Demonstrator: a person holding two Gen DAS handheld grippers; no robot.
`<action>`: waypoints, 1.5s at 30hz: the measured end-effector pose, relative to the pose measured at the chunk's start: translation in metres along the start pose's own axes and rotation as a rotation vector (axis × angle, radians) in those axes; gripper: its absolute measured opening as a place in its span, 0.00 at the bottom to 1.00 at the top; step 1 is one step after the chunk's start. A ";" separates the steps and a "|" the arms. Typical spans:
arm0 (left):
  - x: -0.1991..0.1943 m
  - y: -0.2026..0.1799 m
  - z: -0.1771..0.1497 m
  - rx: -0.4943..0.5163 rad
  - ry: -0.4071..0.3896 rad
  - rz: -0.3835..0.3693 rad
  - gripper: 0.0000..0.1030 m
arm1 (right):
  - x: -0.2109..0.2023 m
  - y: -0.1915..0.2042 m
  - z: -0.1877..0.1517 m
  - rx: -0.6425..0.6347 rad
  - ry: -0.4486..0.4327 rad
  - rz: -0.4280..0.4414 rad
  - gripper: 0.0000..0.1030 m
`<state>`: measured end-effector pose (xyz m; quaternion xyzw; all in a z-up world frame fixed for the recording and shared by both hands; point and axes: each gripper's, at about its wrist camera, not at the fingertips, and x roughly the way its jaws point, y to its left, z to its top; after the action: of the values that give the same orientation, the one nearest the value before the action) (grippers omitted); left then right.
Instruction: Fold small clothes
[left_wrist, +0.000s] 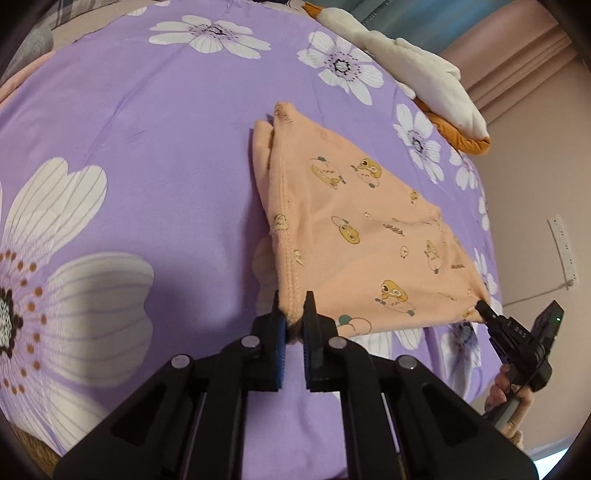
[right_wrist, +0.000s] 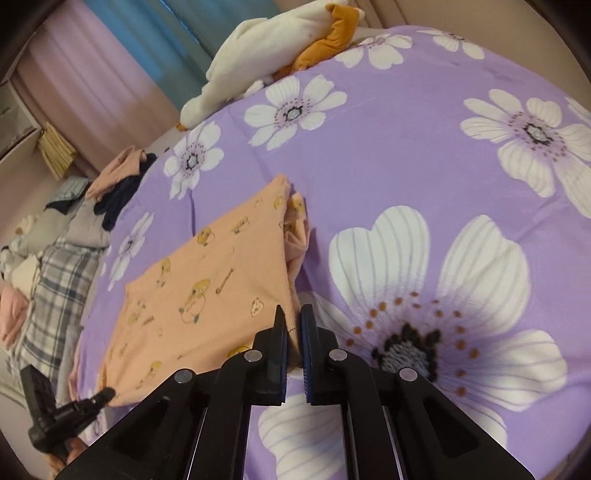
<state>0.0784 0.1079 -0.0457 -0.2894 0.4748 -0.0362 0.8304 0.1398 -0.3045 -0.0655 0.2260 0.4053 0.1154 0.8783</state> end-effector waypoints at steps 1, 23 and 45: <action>0.001 0.001 -0.001 0.003 0.001 0.000 0.07 | 0.003 0.000 0.000 -0.008 0.003 0.000 0.06; 0.018 0.003 0.011 0.026 -0.019 0.153 0.43 | 0.037 -0.009 -0.030 0.165 0.095 0.117 0.47; 0.011 0.004 0.003 -0.002 -0.003 0.144 0.46 | 0.030 0.026 0.003 0.152 -0.085 0.147 0.11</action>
<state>0.0860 0.1088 -0.0544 -0.2554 0.4932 0.0245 0.8312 0.1608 -0.2718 -0.0707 0.3258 0.3577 0.1386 0.8641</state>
